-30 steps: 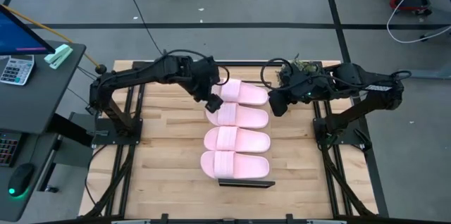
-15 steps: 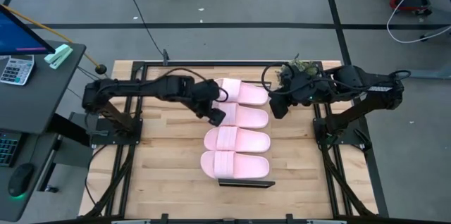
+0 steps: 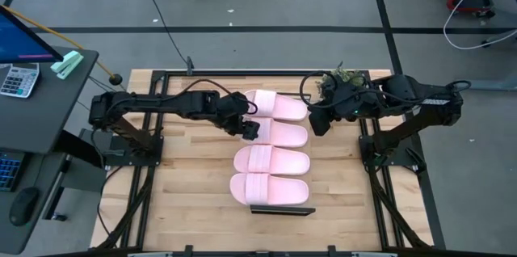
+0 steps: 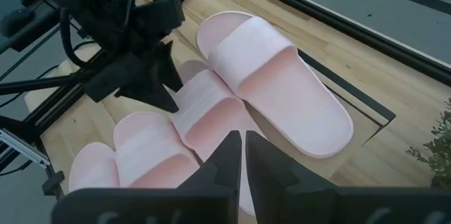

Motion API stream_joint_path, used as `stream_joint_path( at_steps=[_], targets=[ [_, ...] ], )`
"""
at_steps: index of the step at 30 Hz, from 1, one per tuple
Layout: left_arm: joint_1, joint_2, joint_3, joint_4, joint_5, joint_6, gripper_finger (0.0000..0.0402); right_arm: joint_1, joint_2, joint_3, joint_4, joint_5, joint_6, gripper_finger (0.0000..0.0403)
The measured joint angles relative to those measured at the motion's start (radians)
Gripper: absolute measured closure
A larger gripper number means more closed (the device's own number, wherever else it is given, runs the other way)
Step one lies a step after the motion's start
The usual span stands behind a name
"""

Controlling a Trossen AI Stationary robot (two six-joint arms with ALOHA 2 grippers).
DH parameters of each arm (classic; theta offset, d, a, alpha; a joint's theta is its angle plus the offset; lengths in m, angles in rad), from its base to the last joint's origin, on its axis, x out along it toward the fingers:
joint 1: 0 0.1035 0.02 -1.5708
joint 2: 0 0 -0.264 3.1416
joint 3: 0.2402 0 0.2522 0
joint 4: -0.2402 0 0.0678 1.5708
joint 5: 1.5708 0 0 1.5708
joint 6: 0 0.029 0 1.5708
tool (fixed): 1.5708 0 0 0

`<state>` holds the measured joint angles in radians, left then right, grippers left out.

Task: Pick and place slides into the shelf
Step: Adjust the pink slippers on the shelf

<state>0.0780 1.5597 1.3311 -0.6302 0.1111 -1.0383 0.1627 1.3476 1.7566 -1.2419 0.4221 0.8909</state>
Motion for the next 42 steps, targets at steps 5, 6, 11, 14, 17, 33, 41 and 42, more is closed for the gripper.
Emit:
stream_joint_path(
  at_steps=[5, 6, 11, 14, 17, 33, 41, 42],
  targets=[
    [0.004, 0.0, -0.017, 0.093, 0.015, -0.017, 0.0146, 0.0, 0.0, 0.0, 0.0, 0.0, 0.006, 0.0373],
    [0.004, 0.0, -0.018, 0.095, 0.016, -0.02, 0.0147, 0.0, 0.0, 0.0, 0.0, 0.0, 0.007, 0.0373],
    [0.004, 0.0, -0.018, 0.1, 0.016, -0.026, 0.016, 0.0, 0.0, 0.0, 0.0, 0.0, 0.008, 0.0373],
    [0.004, 0.0, -0.018, 0.108, 0.016, -0.047, 0.018, 0.0, 0.0, 0.0, 0.0, 0.0, 0.009, 0.0373],
    [0.004, 0.0, -0.018, 0.131, 0.016, -0.058, 0.0211, 0.0, 0.0, 0.0, 0.0, 0.0, 0.009, 0.0373],
    [0.004, -0.003, -0.017, 0.21, 0.017, -0.124, 0.0384, -0.001, 0.0, 0.0, 0.0, 0.013, 0.024, 0.0373],
    [0.014, -0.027, -0.016, 0.211, 0.019, -0.114, 0.0376, -0.001, 0.0, 0.0, 0.001, 0.013, 0.024, 0.0373],
    [0.012, -0.029, -0.016, 0.212, 0.02, -0.118, 0.0384, -0.001, 0.0, 0.0, 0.0, 0.012, 0.024, 0.0373]
  ],
)
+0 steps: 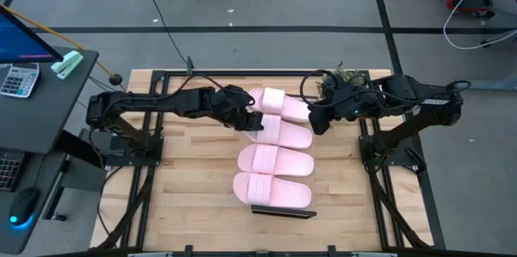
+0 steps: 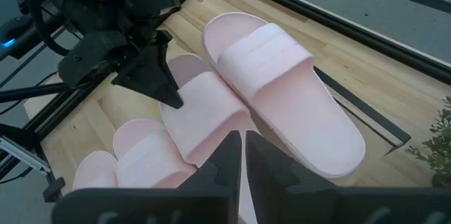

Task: Pick and place slides into the shelf
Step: Adjust the pink slippers on the shelf

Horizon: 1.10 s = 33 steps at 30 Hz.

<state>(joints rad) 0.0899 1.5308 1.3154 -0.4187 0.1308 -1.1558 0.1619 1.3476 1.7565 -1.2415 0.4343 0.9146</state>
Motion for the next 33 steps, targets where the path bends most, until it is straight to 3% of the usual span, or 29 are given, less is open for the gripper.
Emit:
stream_joint_path(
  at_steps=[3, 9, 15, 21, 27, 33],
  targets=[
    [-0.005, 0.0, 0.0, -0.008, -0.003, 0.011, 0.0392, 0.0, 0.0, 0.0, 0.0, 0.0, 0.0, 0.0373],
    [-0.019, 0.008, 0.0, 0.0, -0.007, -0.01, 0.0372, 0.0, 0.0, 0.0, 0.0, 0.0, 0.0, 0.0373],
    [-0.022, 0.002, 0.0, 0.034, -0.008, -0.035, 0.0393, 0.0, 0.0, 0.0, 0.0, 0.0, 0.0, 0.0373],
    [-0.046, 0.001, 0.0, 0.022, -0.032, -0.035, 0.0374, 0.0, 0.0, 0.0, 0.0, 0.0, 0.002, 0.0373],
    [-0.059, 0.0, 0.0, 0.032, -0.061, -0.041, 0.0393, 0.0, 0.0, 0.0, 0.0, 0.0, 0.002, 0.0373],
    [-0.071, 0.0, 0.0, 0.039, -0.059, -0.053, 0.0376, 0.0, 0.0, 0.0, 0.0, 0.0, 0.002, 0.0373]
  ],
)
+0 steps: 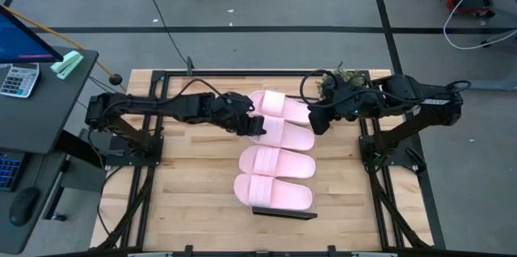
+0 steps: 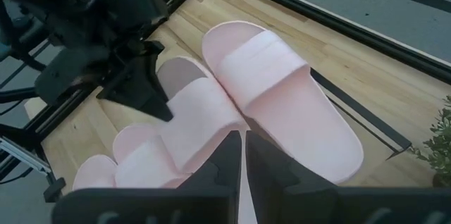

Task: Pick and place slides into the shelf
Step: Adjust the pink slippers on the shelf

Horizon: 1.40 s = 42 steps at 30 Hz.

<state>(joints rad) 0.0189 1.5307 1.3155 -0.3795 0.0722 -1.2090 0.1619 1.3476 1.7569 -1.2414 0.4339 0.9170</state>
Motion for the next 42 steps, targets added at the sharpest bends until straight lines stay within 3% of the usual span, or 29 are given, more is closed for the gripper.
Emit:
stream_joint_path(
  at_steps=[7, 15, 23, 30, 37, 42],
  targets=[
    [-0.006, 0.006, 0.0, -0.019, -0.014, 0.013, 0.0393, 0.0, 0.0, 0.0, 0.0, 0.0, 0.006, 0.0373],
    [-0.01, 0.005, 0.0, 0.003, -0.009, -0.024, 0.036, 0.0, 0.0, 0.0, 0.0, -0.002, 0.019, 0.0373],
    [-0.024, 0.004, 0.0, 0.014, -0.016, -0.036, 0.0393, 0.0, 0.0, 0.0, 0.0, -0.008, 0.019, 0.0373],
    [-0.027, 0.003, 0.0, 0.063, -0.009, -0.079, 0.0367, 0.0, 0.0, 0.0, 0.0, -0.009, 0.021, 0.0373],
    [-0.043, 0.003, -0.001, 0.058, -0.04, -0.075, 0.0393, 0.0, 0.0, 0.0, 0.0, -0.009, 0.022, 0.0373],
    [-0.043, 0.004, -0.002, 0.081, -0.034, -0.074, 0.0375, 0.0, 0.0, 0.0, 0.0, -0.009, 0.021, 0.0373]
  ],
)
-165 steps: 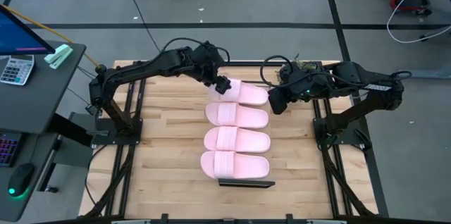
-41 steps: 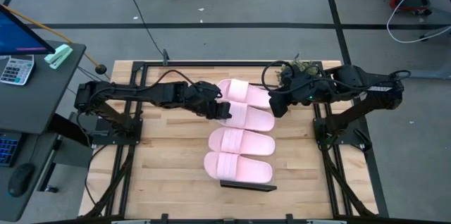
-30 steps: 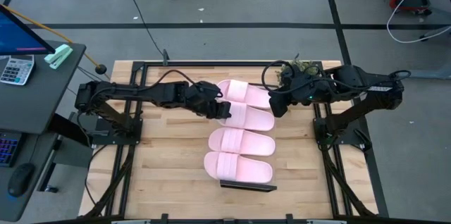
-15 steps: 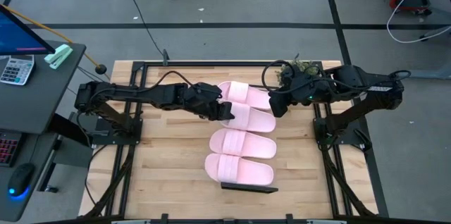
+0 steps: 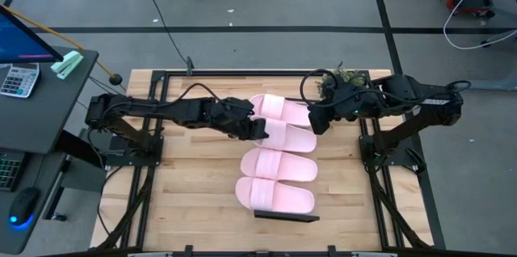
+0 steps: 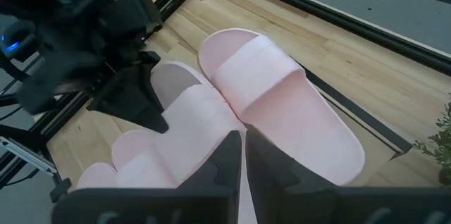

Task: Pick and place slides into the shelf
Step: Adjust the pink slippers on the shelf

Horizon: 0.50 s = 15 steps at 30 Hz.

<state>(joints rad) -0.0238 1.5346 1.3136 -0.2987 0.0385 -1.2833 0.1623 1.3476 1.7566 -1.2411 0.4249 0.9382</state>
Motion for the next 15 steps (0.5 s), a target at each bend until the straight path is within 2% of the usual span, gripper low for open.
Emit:
stream_joint_path(
  at_steps=[6, 8, 11, 13, 15],
  targets=[
    [0.003, -0.001, 0.001, 0.001, -0.01, 0.036, 0.039, 0.0, 0.0, 0.0, 0.0, 0.0, 0.0, 0.0373],
    [0.004, -0.001, 0.002, -0.016, -0.008, -0.011, 0.0393, 0.0, 0.0, 0.0, 0.0, 0.0, 0.0, 0.0373],
    [-0.005, 0.0, 0.002, 0.059, -0.016, 0.024, 0.0387, 0.0, 0.0, 0.0, 0.0, 0.0, 0.0, 0.0373],
    [-0.001, -0.004, 0.003, 0.023, -0.02, 0.001, 0.0379, 0.0, 0.0, 0.0, 0.0, 0.0, 0.0, 0.0373],
    [-0.001, 0.0, 0.002, 0.056, -0.016, 0.0, 0.0378, 0.0, 0.0, 0.0, 0.0, 0.0, 0.0, 0.0373]
  ],
)
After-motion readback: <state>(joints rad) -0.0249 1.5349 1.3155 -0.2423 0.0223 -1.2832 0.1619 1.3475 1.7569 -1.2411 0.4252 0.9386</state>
